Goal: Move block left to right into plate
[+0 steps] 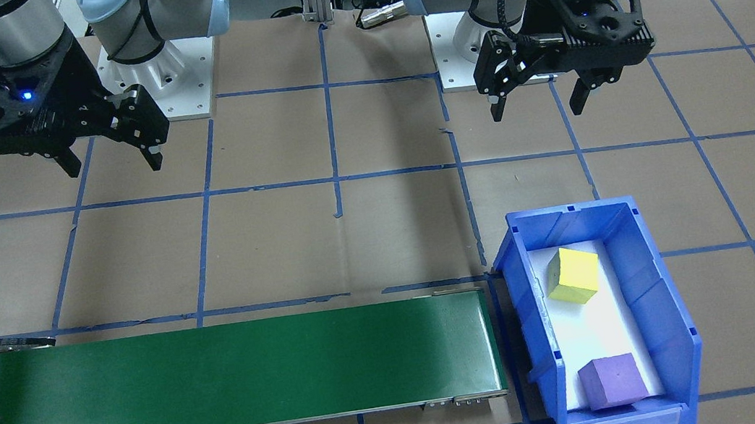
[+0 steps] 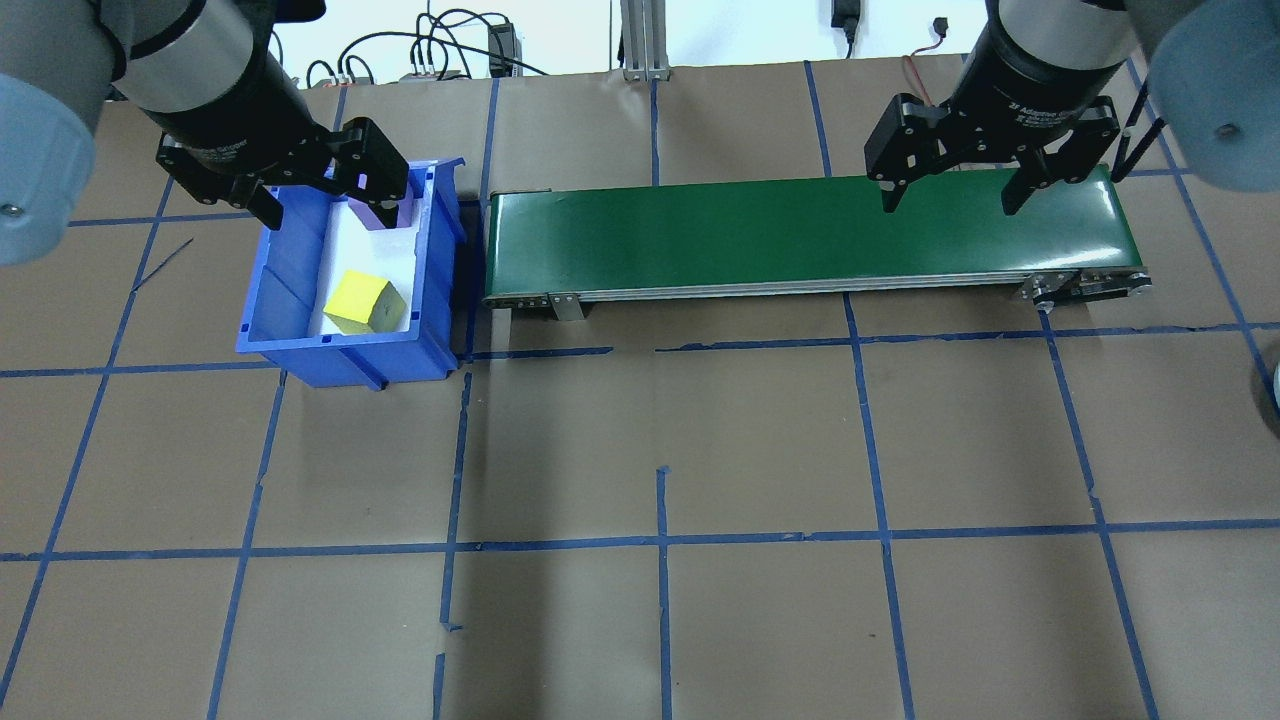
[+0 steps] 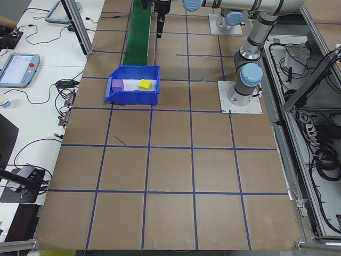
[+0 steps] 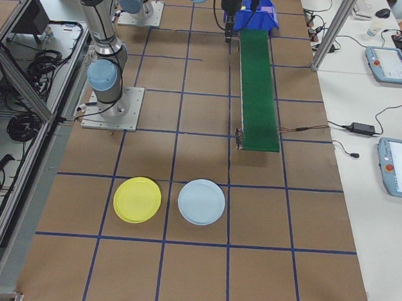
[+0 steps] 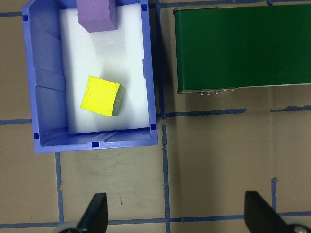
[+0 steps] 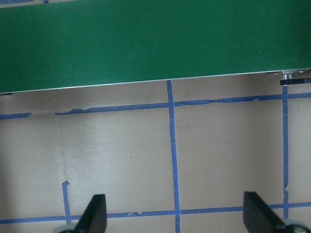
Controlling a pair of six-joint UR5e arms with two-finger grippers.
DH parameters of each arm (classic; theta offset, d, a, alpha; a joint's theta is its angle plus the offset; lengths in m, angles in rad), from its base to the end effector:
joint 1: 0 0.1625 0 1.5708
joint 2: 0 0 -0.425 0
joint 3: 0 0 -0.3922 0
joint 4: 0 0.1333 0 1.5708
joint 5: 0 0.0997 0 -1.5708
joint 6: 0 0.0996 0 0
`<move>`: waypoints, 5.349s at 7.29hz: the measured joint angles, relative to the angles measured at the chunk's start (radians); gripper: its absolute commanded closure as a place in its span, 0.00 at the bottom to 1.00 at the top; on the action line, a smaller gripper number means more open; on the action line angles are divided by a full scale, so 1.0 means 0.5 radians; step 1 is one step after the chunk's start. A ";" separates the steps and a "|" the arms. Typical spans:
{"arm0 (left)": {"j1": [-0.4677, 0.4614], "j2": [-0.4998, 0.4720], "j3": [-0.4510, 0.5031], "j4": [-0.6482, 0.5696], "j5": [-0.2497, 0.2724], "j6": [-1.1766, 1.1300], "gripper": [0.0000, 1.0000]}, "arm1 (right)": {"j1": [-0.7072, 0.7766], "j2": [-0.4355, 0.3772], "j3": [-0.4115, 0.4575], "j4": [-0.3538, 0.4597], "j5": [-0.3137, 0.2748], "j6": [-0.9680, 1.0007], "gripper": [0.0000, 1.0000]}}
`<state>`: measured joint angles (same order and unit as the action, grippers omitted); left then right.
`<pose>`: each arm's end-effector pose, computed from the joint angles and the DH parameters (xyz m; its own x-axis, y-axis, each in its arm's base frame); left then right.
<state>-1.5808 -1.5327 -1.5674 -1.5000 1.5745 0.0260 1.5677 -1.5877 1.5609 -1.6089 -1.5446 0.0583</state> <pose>-0.1378 -0.4846 0.5157 -0.9994 0.0354 -0.0066 0.0359 0.9931 -0.1119 0.1344 -0.4912 0.5051 -0.9978 0.0595 -0.0299 0.0613 0.9961 -0.0632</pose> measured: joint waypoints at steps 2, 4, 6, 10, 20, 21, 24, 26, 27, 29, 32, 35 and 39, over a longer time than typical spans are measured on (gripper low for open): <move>0.003 -0.003 0.015 0.000 0.001 0.006 0.00 | 0.000 0.000 0.003 0.001 0.000 0.000 0.00; 0.013 -0.005 0.022 0.005 0.000 0.024 0.00 | 0.001 0.000 0.004 0.003 -0.005 -0.002 0.00; 0.070 -0.109 0.029 0.073 -0.005 0.214 0.00 | 0.003 0.000 -0.002 0.017 -0.015 -0.010 0.00; 0.290 -0.794 0.440 0.362 -0.028 0.325 0.00 | 0.010 -0.003 -0.012 0.069 0.000 -0.021 0.00; 0.330 -1.593 0.590 0.958 -0.028 0.308 0.48 | 0.044 0.003 0.009 0.082 -0.009 -0.019 0.00; 0.330 -1.592 0.582 0.967 -0.026 0.320 0.57 | 0.044 0.003 0.009 0.082 -0.013 -0.018 0.00; 0.330 -1.472 0.588 0.871 -0.021 0.317 0.58 | 0.043 0.004 0.010 0.082 0.000 -0.018 0.00; 0.323 -1.223 0.593 0.568 -0.018 0.268 0.58 | 0.040 0.007 0.011 0.077 0.007 -0.018 0.00; 0.292 -1.107 0.597 0.457 -0.018 0.222 0.58 | 0.038 0.009 0.011 0.075 0.008 -0.018 0.00; 0.072 -1.050 0.603 0.453 -0.010 0.001 0.58 | 0.037 0.009 0.011 0.073 0.009 -0.017 0.00; -0.285 -1.231 0.585 0.697 -0.011 -0.208 0.62 | 0.037 0.009 0.011 0.073 0.009 -0.017 0.00; -0.361 -1.325 0.426 0.849 -0.006 -0.246 0.61 | 0.037 0.009 0.011 0.073 0.009 -0.018 0.00; -0.399 -1.275 0.333 0.963 -0.004 -0.260 0.00 | 0.037 0.009 0.011 0.073 0.006 -0.018 0.00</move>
<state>-1.7803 -2.1699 -1.4007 -1.0185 1.5723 -0.1042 1.5861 -1.5831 1.5662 -1.5723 -1.5416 0.0491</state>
